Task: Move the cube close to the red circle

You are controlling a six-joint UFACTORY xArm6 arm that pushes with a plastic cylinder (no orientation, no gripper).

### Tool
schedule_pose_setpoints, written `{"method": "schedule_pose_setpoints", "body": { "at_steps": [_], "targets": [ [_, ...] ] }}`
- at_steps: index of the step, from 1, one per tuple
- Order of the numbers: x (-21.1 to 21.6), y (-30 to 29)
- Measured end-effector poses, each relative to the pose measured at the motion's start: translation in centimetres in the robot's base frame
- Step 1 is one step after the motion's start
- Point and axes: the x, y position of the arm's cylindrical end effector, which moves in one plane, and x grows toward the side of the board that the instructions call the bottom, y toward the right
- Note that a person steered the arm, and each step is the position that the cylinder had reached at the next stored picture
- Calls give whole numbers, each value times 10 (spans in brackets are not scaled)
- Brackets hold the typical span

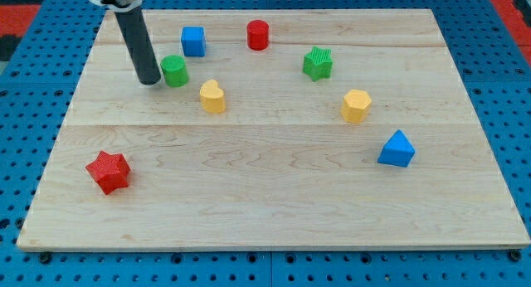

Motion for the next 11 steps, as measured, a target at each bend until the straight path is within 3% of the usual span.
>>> {"method": "schedule_pose_setpoints", "body": {
  "at_steps": [1, 2, 3, 6, 7, 8, 11],
  "targets": [
    [-20, -42],
    [-63, -40],
    [-76, -20],
    [-76, 84],
    [-58, 92],
    [-58, 155],
    [-41, 241]
  ]
}}
